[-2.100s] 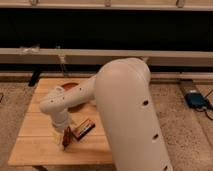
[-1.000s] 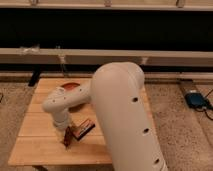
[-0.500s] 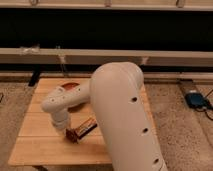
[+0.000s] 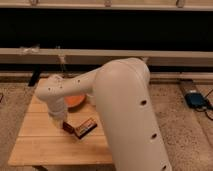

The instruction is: Place the pepper in the ceramic bowl

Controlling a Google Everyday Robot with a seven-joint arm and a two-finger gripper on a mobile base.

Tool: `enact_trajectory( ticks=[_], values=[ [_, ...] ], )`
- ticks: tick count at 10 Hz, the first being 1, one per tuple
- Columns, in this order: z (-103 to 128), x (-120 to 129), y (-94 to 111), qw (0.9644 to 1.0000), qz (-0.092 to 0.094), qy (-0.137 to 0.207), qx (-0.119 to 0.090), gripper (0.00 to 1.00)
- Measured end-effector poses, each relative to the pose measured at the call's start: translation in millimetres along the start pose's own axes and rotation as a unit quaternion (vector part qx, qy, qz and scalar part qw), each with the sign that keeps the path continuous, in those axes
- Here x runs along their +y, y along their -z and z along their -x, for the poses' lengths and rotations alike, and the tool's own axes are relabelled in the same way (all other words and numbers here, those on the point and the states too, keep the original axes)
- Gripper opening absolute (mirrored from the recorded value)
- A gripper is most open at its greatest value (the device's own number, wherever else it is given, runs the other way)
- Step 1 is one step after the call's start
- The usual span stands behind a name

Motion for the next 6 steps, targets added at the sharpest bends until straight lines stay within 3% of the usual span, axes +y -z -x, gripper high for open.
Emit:
enact_trajectory(
  ticks=[3, 6],
  values=[
    [16, -47, 58, 0.9991, -0.015, 0.04, -0.008, 0.0],
    [48, -102, 74, 0.9961, -0.024, 0.084, -0.013, 0.0]
  ],
)
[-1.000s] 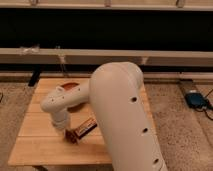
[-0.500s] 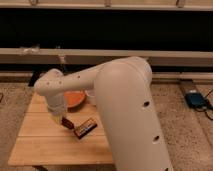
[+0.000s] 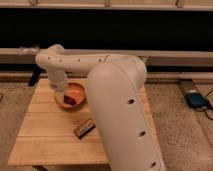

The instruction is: Place the pepper in the ceramic bowl

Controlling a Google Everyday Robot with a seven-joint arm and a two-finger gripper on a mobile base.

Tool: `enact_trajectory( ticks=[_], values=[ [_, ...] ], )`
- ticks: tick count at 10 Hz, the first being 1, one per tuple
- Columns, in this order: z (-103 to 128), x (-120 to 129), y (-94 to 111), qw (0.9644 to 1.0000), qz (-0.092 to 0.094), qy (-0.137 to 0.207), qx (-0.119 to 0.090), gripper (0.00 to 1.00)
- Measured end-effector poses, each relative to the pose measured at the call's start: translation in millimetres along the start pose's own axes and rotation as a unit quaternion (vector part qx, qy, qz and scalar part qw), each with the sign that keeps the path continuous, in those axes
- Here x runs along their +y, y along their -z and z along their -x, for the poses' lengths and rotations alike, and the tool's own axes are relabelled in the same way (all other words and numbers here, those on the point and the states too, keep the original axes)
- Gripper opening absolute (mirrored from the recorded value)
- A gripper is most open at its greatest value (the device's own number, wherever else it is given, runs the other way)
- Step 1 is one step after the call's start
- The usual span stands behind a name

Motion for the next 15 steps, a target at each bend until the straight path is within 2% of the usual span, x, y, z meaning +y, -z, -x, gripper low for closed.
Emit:
enact_trajectory(
  ticks=[1, 2, 4, 6, 7, 8, 9, 10, 12, 15],
  values=[
    [8, -18, -1, 0.9999, -0.002, 0.013, -0.002, 0.0],
    [13, -43, -9, 0.9997, -0.006, 0.025, -0.004, 0.07],
    [20, -71, -35, 0.999, -0.007, 0.043, -0.008, 0.27],
    [19, -93, -52, 0.9986, -0.006, 0.052, -0.011, 0.47],
    [17, -97, -55, 0.9985, -0.005, 0.054, -0.012, 0.54],
    [16, -102, -62, 0.9983, -0.004, 0.056, -0.012, 0.68],
    [17, -105, -64, 0.9982, -0.005, 0.059, -0.015, 0.76],
    [18, -106, -65, 0.998, -0.006, 0.061, -0.017, 0.79],
    [18, -108, -66, 0.9975, -0.008, 0.066, -0.023, 0.8],
    [23, -99, -62, 0.9962, -0.008, 0.081, -0.033, 0.8]
  ],
)
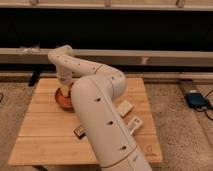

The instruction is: Place the pepper in the ceramic bowl

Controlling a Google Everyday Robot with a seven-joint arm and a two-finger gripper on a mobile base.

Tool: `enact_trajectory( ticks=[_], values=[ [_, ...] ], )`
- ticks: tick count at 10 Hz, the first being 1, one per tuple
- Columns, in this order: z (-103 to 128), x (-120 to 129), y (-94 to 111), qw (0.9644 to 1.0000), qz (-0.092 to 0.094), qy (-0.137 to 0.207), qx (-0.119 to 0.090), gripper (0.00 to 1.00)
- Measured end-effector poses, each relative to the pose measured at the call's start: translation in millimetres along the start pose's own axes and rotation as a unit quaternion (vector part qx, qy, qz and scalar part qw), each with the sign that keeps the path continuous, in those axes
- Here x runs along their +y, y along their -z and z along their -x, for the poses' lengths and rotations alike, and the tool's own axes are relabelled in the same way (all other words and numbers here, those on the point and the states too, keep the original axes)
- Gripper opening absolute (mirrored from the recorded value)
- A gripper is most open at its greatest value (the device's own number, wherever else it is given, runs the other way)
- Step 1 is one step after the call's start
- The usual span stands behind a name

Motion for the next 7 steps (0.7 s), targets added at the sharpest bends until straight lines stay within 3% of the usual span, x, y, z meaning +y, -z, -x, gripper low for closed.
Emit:
enact_trajectory(
  ticks=[2, 4, 7],
  values=[
    [1, 5, 12, 0.9999, -0.002, 0.01, -0.009, 0.8],
    [9, 12, 38, 0.9993, -0.006, 0.028, -0.023, 0.8],
    [8, 19, 58, 0.9976, 0.013, 0.05, -0.046, 0.8]
  ],
)
